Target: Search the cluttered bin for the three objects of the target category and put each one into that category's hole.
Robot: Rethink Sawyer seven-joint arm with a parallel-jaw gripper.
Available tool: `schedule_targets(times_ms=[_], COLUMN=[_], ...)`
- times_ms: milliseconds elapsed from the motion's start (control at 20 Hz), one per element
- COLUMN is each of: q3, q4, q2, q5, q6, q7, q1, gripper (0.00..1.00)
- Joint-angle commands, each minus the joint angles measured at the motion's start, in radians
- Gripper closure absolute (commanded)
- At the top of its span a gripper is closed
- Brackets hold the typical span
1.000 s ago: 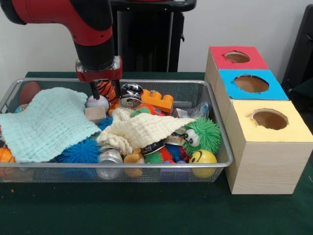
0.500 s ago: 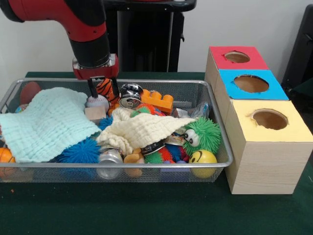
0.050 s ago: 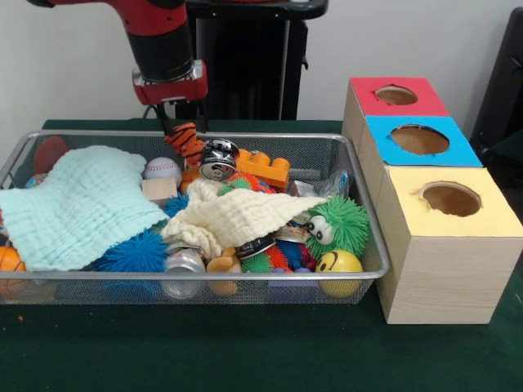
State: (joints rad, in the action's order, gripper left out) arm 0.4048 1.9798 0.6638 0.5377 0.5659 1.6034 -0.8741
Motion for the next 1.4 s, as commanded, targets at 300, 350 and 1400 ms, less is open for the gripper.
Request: schedule_targets(times_ms=[300, 350, 1400], q3=[0.049, 0.046, 0.019], q4=[0.062, 0.05, -0.137], q2=[0.053, 0.047, -0.076], q5=[0.071, 0.074, 0.087], q6=[-0.06, -0.062, -0.009], q7=[-0.022, -0.021, -0.067], q1=[0.062, 0.068, 0.126], gripper=[0.0, 0.0, 0.0])
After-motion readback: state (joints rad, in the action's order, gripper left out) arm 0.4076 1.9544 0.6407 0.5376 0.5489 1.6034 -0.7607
